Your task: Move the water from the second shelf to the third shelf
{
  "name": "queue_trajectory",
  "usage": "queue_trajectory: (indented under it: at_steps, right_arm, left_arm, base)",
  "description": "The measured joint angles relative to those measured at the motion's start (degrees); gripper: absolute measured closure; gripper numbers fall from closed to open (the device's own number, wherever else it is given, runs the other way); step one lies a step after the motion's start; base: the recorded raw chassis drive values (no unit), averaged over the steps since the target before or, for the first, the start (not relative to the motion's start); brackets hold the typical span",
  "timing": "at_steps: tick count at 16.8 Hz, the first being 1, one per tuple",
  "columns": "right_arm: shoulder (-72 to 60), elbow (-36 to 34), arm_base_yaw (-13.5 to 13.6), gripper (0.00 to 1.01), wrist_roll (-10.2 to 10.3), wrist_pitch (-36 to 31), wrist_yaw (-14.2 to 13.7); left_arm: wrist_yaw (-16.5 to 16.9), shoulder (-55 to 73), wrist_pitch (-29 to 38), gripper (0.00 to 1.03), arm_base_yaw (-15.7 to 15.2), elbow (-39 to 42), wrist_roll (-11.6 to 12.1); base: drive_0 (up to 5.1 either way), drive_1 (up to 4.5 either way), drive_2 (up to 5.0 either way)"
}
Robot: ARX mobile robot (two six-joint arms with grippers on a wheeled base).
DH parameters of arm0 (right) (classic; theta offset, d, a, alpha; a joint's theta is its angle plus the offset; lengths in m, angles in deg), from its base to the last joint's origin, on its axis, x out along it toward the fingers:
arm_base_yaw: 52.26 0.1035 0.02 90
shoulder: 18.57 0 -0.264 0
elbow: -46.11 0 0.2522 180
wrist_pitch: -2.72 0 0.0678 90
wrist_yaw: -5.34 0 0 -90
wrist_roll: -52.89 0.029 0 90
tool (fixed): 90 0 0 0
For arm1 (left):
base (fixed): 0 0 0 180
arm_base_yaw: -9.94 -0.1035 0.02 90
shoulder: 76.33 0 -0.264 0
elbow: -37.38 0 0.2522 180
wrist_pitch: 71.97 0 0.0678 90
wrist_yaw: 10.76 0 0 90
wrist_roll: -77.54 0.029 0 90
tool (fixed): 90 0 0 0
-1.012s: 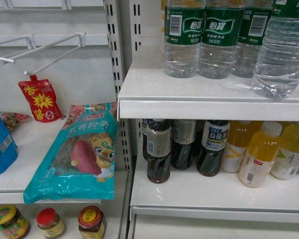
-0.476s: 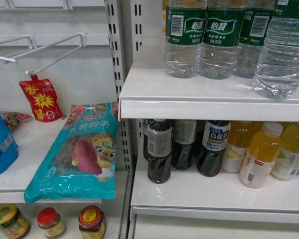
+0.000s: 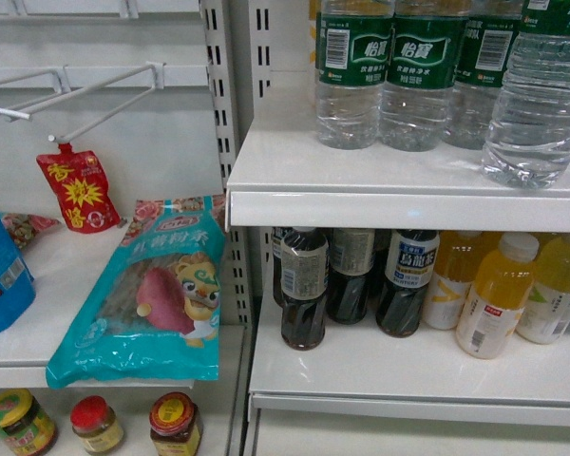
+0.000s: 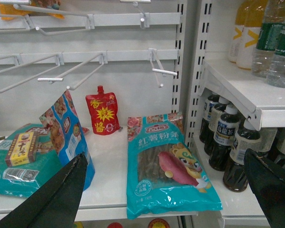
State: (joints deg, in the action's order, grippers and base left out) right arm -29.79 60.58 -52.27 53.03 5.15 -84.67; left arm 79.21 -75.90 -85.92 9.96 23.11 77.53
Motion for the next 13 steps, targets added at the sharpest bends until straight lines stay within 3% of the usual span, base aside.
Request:
queue_trajectory:
  at_steps: [2, 3, 9, 10, 13]
  right_arm:
    - [2.12, 0.02, 0.00, 0.99, 0.00, 2.62, 0.00]
    - [8.33, 0.04, 0.00, 0.99, 0.00, 11.47, 0.02]
    - [10.99, 0.04, 0.00, 0.99, 0.00, 11.56, 0.00]
    - [10.99, 0.04, 0.00, 0.94, -0.02, 11.52, 0.00]
    - [10.99, 0.04, 0.00, 0.63, -0.02, 11.54, 0.00]
  left_arm:
    - [0.00, 0.00, 0.00, 0.05, 0.00, 0.00, 0.02]
    - [-0.04, 0.00, -0.02, 0.05, 0.00, 0.00, 0.02]
    - [0.00, 0.00, 0.00, 0.05, 0.00, 0.00, 0.00]
    - [0.00, 0.00, 0.00, 0.05, 0.00, 0.00, 0.00]
    - [0.00, 0.00, 0.00, 0.05, 0.00, 0.00, 0.02]
  base:
    - [0.0, 0.00, 0.0]
    - [0.0, 0.00, 0.0]
    - [0.0, 0.00, 0.0]
    - [0.0, 0.00, 0.0]
    - [0.0, 0.00, 0.0]
